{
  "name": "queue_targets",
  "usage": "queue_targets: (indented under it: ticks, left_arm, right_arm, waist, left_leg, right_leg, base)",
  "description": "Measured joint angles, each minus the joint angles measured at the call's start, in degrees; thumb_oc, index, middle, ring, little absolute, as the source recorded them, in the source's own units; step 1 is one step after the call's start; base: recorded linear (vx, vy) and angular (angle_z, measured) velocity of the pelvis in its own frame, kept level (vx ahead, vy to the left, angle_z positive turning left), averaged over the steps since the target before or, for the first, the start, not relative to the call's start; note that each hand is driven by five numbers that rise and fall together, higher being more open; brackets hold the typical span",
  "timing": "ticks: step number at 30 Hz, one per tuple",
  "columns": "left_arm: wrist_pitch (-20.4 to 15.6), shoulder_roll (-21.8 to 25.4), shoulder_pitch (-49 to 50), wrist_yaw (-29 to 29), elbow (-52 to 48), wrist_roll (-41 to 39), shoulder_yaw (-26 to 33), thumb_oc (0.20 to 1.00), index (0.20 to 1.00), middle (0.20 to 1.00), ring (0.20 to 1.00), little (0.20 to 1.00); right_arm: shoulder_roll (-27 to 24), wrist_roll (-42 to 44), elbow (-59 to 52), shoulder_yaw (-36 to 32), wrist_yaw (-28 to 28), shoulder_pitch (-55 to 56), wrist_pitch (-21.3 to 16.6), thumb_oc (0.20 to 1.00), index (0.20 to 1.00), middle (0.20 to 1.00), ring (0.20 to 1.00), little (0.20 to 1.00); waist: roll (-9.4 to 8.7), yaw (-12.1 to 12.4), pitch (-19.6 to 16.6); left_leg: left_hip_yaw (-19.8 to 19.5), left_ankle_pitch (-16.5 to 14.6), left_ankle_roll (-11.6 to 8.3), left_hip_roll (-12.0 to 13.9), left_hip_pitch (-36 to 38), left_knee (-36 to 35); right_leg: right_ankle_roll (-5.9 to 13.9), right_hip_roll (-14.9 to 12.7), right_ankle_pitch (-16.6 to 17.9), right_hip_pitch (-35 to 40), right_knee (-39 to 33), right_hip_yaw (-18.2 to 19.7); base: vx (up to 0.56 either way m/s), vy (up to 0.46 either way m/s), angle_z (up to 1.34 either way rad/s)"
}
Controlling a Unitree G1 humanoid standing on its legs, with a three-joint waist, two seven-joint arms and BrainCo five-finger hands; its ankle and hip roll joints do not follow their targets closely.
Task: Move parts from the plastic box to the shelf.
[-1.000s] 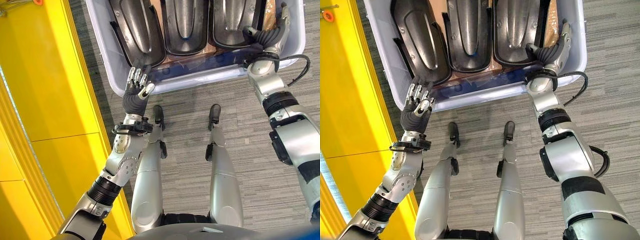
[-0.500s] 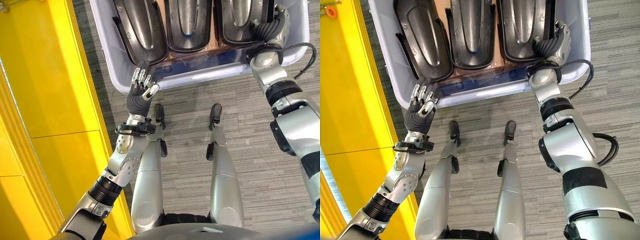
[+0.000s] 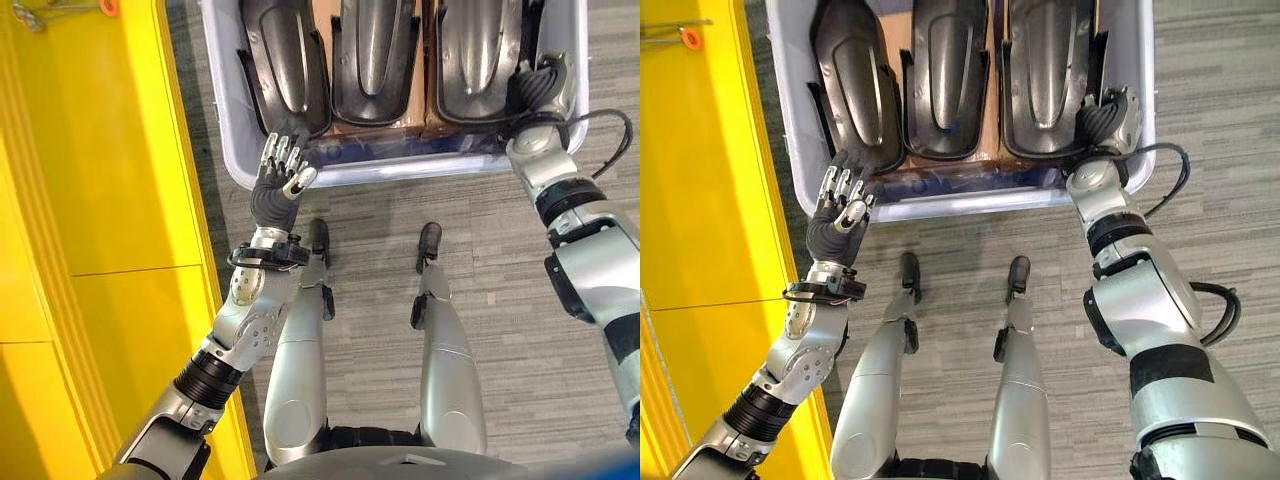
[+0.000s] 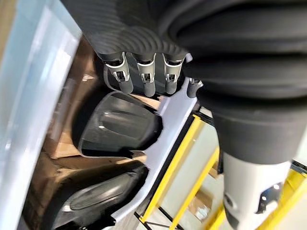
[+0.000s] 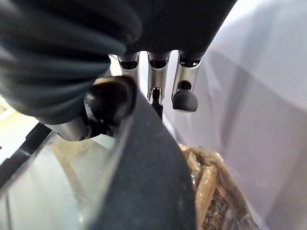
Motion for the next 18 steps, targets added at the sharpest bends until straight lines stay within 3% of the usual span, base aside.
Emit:
queue_targets:
  ticks: [10, 15, 18]
  left_arm:
    - [0.02, 0.11, 4.65, -2.48, 0.09, -0.86, 2.28, 1.0, 1.0, 1.0, 1.0, 1.0]
    - [0.78, 2.52, 7.42, -4.46, 0.08, -0.94, 3.92, 1.0, 1.0, 1.0, 1.0, 1.0]
    - [1.48, 3.14, 11.0, -5.8, 0.01, -0.94, 4.97, 1.0, 1.0, 1.0, 1.0, 1.0]
  right_arm:
    - [-0.35, 3.74, -22.86, -8.52, -0.01, 19.35, -1.42, 0.2, 0.2, 0.2, 0.2, 0.2]
    - [-0.54, 4.5, -36.27, -12.15, 0.19, 23.45, -3.11, 0.2, 0.2, 0.2, 0.2, 0.2]
    - [0.12, 4.34, -44.8, -13.19, 1.48, 31.2, -5.71, 0.2, 0.2, 0.2, 0.2, 0.2]
  waist:
    - [-0.07, -1.73, -0.32]
    - [-1.32, -2.46, -0.95]
    - [-2.75, -2.35, -5.68]
  left_leg:
    - [-1.21, -0.76, -0.17, -0.6, 8.73, -1.93]
    - [-1.04, -0.81, -0.46, -0.28, 12.43, -2.59]
    - [-0.85, -1.49, -1.08, 0.22, 14.72, -4.15]
  right_leg:
    - [0.04, -0.37, -0.06, 10.35, -3.65, -1.4]
    - [0.05, 0.01, 0.03, 14.3, -4.99, -1.52]
    - [0.0, 0.27, -0.06, 16.82, -7.15, -1.75]
  base:
    - [0.01, -0.017, 0.05]
    - [0.04, -0.026, -0.02]
    - [0.04, -0.025, -0.02]
